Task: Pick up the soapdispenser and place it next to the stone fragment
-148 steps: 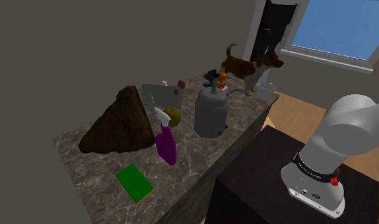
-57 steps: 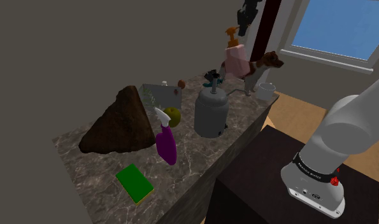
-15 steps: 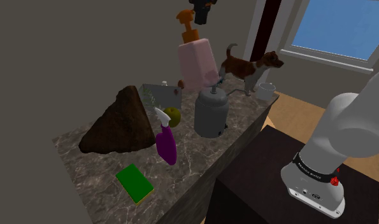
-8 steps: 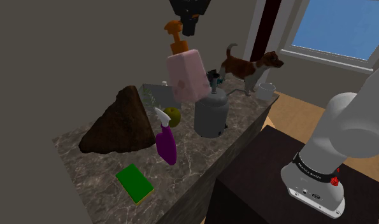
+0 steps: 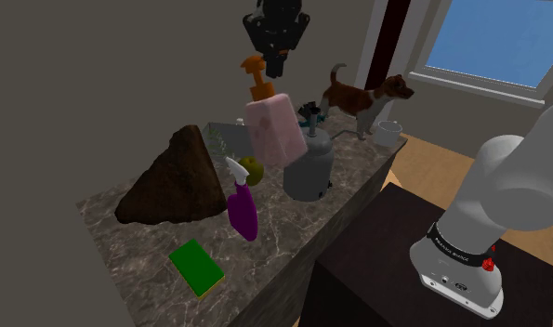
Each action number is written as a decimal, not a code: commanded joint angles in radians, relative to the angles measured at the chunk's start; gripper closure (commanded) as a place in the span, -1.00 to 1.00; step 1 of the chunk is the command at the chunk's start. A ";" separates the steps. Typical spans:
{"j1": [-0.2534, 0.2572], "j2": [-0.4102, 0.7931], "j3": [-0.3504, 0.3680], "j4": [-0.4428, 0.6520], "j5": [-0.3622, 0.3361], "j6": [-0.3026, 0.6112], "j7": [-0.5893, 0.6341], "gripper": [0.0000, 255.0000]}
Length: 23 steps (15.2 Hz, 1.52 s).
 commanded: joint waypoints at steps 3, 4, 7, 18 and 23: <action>0.002 -0.018 -0.002 -0.073 0.006 0.057 -0.004 1.00; 0.002 -0.022 -0.002 -0.090 0.008 0.070 -0.005 1.00; 0.004 -0.031 -0.002 -0.140 0.011 0.111 -0.006 1.00; 0.009 -0.049 0.002 -0.305 0.020 0.259 -0.006 1.00; 0.011 -0.048 0.007 -0.371 0.021 0.326 -0.003 1.00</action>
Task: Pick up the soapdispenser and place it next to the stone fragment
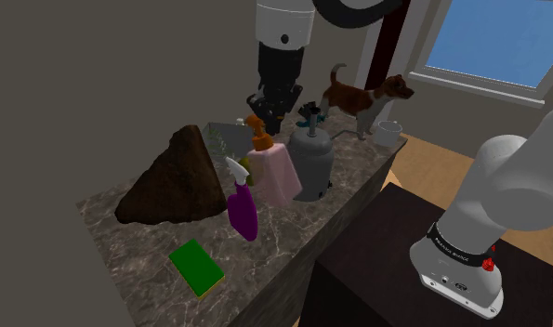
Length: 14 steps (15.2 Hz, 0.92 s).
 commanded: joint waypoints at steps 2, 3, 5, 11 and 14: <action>0.001 0.005 0.004 -0.039 0.000 0.044 0.004 1.00; 0.002 0.006 0.005 -0.051 0.000 0.057 0.004 1.00; 0.002 0.010 0.008 -0.075 -0.001 0.084 0.006 1.00; 0.003 0.026 0.015 -0.141 -0.004 0.166 0.014 1.00; 0.003 0.038 0.020 -0.171 -0.008 0.207 0.018 1.00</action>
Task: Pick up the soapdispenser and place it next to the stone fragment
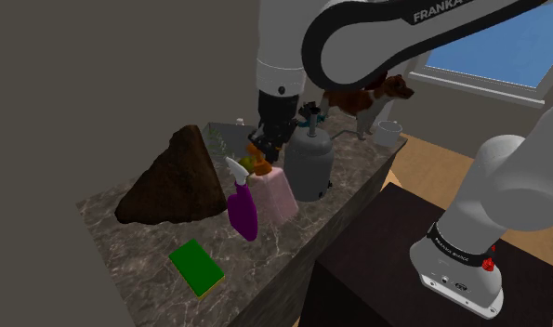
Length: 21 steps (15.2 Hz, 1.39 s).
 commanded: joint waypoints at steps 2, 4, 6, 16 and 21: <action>0.000 0.013 0.005 -0.029 -0.004 0.042 0.005 1.00; -0.001 0.023 0.008 -0.048 -0.007 0.069 0.010 1.00; -0.001 0.034 0.011 -0.065 -0.011 0.097 0.014 1.00; -0.002 0.045 0.014 -0.082 -0.016 0.125 0.019 1.00; -0.002 0.044 0.013 -0.082 -0.015 0.123 0.018 -1.00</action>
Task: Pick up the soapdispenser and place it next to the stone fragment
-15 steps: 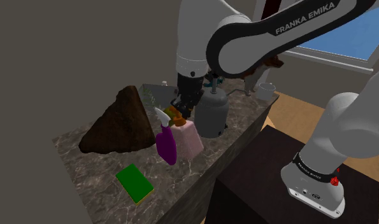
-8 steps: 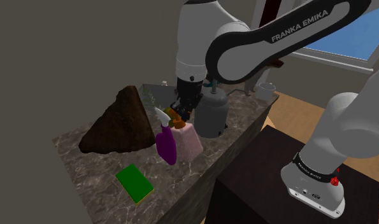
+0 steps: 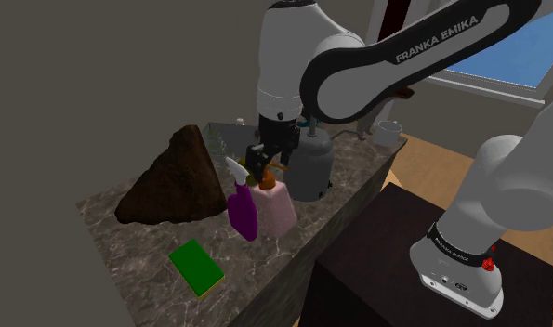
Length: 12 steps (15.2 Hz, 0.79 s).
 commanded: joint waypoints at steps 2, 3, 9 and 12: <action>0.002 -0.016 -0.003 0.018 0.007 -0.033 -0.005 -1.00; 0.004 -0.033 -0.006 0.037 0.013 -0.068 -0.010 -1.00; 0.006 -0.058 -0.013 0.075 0.021 -0.130 -0.017 -1.00; 0.006 -0.058 -0.013 0.075 0.021 -0.130 -0.017 -1.00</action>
